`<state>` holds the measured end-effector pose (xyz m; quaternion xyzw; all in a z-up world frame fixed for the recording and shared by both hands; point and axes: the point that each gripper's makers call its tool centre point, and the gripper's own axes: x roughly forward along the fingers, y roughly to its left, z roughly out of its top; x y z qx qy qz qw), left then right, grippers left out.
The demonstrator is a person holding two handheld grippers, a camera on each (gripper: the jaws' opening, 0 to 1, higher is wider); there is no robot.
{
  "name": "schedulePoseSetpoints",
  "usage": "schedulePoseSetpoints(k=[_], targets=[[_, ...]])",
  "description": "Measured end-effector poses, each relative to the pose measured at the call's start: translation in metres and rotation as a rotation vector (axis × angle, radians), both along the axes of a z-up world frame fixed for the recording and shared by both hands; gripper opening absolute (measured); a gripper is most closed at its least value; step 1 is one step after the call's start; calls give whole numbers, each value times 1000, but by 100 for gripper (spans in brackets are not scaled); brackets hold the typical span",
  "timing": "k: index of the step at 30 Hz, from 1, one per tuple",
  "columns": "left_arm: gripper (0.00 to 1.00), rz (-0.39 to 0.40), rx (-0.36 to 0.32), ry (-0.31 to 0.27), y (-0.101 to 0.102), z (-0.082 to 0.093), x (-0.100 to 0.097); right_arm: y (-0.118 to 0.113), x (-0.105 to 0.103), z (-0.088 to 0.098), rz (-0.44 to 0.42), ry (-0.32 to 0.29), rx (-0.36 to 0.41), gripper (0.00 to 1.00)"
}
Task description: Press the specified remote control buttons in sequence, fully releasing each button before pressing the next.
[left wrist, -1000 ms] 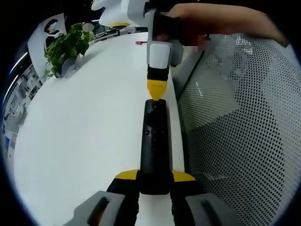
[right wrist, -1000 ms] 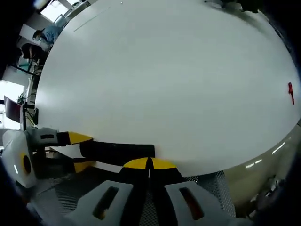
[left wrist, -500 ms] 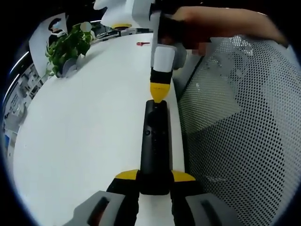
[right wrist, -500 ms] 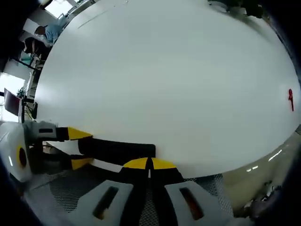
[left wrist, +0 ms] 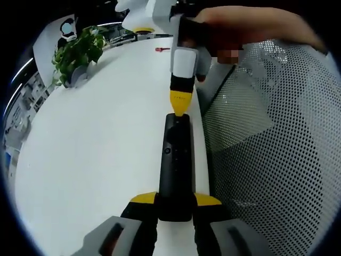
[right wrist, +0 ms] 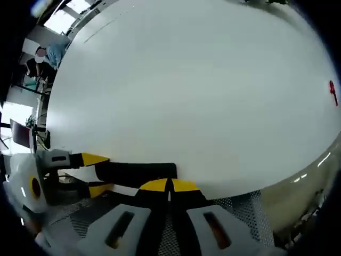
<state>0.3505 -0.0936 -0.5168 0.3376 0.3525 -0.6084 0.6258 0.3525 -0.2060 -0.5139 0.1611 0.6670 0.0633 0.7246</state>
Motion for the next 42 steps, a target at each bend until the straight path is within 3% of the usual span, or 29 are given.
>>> schedulePoseSetpoints(k=[27,39,42], targets=[[25,-1,0,1,-1,0,-1,6,0,0,124,-35,-87,0],[25,2,-7,1,0,0,0,6,0,1,100,-11,-80,0],[25,2,-7,1,0,0,0,11,-2,0,98,8,-49,0]])
